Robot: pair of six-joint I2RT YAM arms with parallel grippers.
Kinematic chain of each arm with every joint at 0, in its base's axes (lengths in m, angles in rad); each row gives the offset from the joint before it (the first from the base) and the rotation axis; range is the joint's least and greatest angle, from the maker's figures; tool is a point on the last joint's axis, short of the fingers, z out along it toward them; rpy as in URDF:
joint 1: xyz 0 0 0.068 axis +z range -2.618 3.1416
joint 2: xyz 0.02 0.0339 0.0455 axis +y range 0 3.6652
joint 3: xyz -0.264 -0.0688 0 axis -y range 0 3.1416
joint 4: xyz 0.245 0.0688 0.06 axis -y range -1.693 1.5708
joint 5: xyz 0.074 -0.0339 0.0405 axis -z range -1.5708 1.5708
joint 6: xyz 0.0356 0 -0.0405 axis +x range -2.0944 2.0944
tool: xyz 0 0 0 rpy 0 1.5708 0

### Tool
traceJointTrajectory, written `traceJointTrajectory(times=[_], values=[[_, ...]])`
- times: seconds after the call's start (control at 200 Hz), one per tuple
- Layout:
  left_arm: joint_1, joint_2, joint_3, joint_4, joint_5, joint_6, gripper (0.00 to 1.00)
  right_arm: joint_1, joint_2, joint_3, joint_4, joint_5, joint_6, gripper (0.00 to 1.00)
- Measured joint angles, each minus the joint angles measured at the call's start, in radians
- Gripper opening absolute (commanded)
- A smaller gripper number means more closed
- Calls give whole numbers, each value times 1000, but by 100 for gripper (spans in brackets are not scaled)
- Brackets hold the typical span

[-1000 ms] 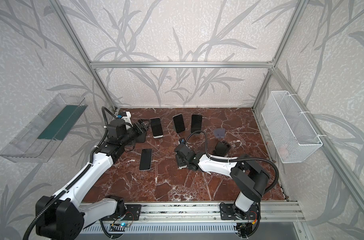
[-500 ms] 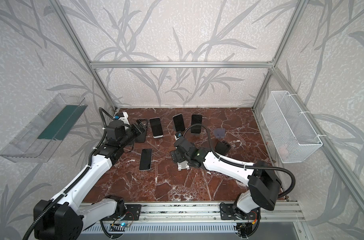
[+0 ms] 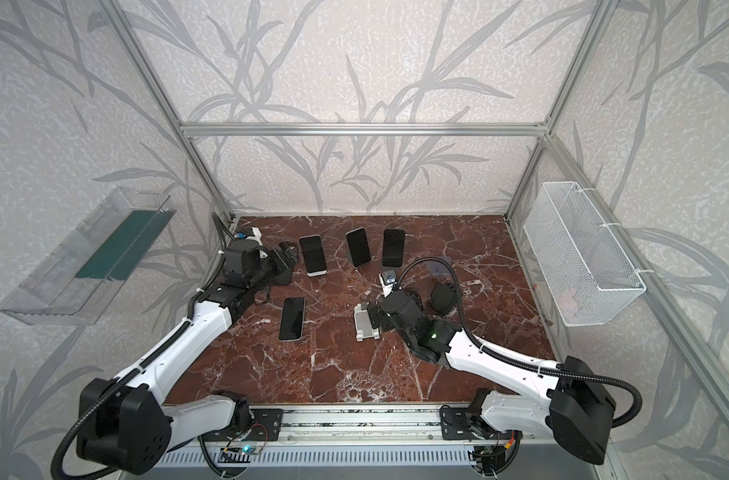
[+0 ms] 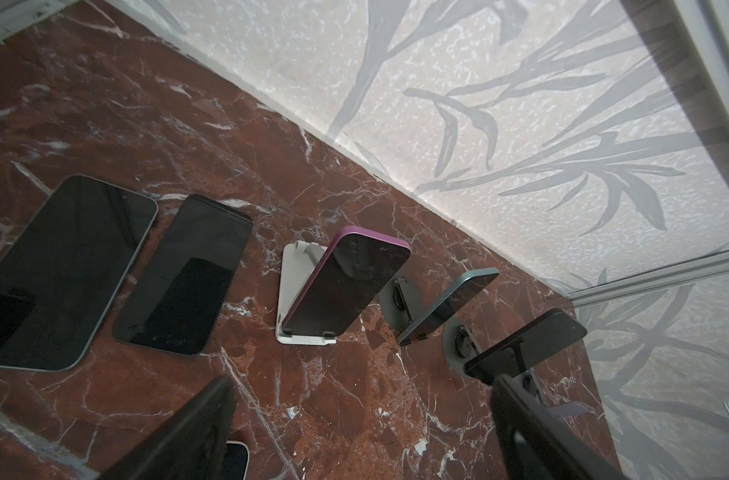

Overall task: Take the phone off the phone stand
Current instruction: 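Carry the white stand toward the table centre and set it down, then raise the right gripper away while the left gripper grasps the purple-edged phone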

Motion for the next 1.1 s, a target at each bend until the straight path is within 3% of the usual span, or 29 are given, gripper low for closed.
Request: traceJointTrajectory(times=[0.185, 0.34, 0.475, 0.675, 0.83, 1.105], values=[[-62, 167, 138, -60, -67, 40, 99, -3, -118, -192, 211, 74, 34, 98], [-135, 325, 296, -113, -226, 130, 99, -4, -128, -332, 394, 116, 37, 98], [-183, 472, 424, -120, -362, 227, 99, -4, -91, -361, 499, 130, 37, 98], [-186, 589, 434, -98, -473, 348, 99, -4, -97, -357, 496, 205, 67, 97], [-177, 669, 491, -105, -506, 391, 96, -4, -138, -357, 497, 243, 89, 97], [-147, 733, 622, -161, -459, 364, 76, -4, -140, -362, 518, 252, 89, 97]])
